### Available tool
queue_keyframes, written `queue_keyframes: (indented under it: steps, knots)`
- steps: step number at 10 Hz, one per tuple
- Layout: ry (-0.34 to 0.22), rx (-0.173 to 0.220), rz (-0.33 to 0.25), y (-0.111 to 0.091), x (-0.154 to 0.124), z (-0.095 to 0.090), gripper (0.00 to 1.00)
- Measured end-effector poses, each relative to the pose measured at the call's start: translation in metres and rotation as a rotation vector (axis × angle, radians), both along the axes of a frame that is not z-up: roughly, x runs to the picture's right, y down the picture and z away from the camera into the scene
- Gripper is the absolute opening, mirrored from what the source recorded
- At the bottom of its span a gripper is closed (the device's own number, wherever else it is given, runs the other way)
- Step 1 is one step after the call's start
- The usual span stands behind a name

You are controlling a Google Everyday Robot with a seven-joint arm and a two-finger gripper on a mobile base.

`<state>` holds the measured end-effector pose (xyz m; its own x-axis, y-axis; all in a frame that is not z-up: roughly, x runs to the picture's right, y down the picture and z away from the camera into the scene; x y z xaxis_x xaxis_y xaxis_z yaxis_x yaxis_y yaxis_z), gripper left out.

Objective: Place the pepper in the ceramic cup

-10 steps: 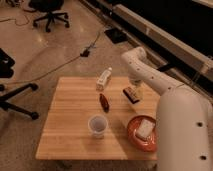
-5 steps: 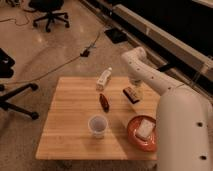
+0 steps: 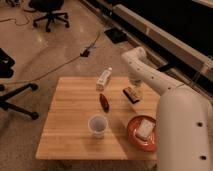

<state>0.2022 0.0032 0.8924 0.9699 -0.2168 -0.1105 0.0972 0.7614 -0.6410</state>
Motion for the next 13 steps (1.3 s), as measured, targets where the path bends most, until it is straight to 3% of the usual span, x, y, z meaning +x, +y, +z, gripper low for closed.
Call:
queue_keyframes:
  steps: [5, 13]
  knots:
    - [0.000, 0.000, 0.000, 0.000, 0.000, 0.000, 0.80]
    - [0.000, -0.026, -0.017, 0.013, -0.032, 0.015, 0.80]
